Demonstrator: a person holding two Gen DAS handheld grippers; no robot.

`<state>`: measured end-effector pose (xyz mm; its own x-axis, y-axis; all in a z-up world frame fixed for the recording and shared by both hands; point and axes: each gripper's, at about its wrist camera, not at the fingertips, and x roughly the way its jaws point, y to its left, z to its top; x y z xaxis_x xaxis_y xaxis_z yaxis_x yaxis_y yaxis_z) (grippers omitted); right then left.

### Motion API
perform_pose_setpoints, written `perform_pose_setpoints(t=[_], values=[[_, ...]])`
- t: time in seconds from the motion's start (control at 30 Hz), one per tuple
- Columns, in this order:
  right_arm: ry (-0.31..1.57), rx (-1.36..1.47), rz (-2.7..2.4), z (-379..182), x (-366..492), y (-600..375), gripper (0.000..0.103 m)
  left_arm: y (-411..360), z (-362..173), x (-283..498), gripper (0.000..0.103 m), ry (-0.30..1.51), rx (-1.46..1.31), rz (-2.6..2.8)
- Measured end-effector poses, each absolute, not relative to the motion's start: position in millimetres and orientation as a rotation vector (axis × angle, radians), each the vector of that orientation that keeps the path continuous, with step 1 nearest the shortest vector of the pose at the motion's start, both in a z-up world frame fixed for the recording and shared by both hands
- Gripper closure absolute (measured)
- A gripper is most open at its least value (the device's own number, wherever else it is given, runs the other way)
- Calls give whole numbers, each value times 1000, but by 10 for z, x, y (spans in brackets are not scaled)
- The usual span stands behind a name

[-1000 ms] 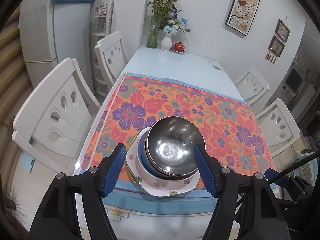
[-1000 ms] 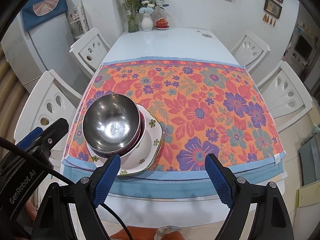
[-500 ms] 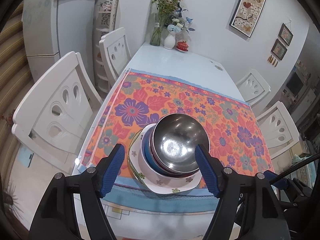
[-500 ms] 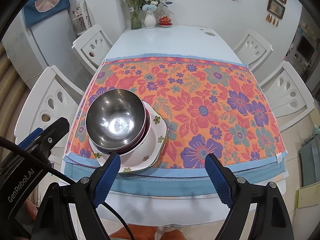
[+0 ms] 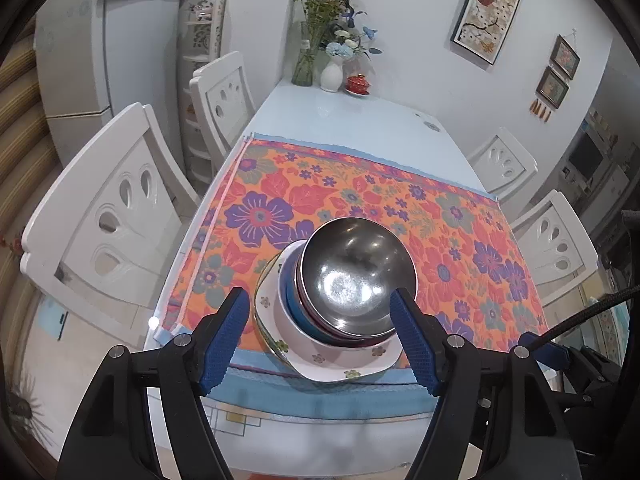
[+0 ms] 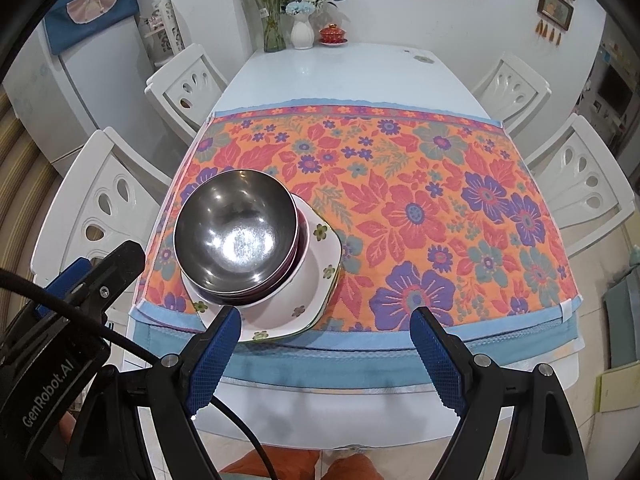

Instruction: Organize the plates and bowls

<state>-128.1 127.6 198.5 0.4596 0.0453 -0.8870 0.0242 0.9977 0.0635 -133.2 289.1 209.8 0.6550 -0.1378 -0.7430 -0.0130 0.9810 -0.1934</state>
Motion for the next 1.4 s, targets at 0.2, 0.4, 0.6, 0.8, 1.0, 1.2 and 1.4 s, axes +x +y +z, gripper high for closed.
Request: perform_pose_setpoints(t=[0.2,0.4,0.6,0.8,1.0,1.2,1.4], values=[[1096,72,11,1971,-1264,1272,18,2869,2089,-1297,32,851,-170,-71],[1090,60,-12,1970,-1202,1205,18,2832,2093,-1283,32,845,-136,-76],[1110,81,-11,1939,-1160,1156,18,2792,2126,-1283,32,834,-101,-71],[1107,59,-3,1937,-1185,1200,18,2786,2109,-1254,32,860,-107,-81],[1107,63,-3,1939,-1205,1210,18,2796,2130,-1271,32,838,-77,-56],[1110,60,-1,1943,-1208,1214,18,2790,2180,-1319,22,793,-20,8],[1120,61,6,1912,-1236,1255,18,2844,2130,-1301,22,836,-31,16]])
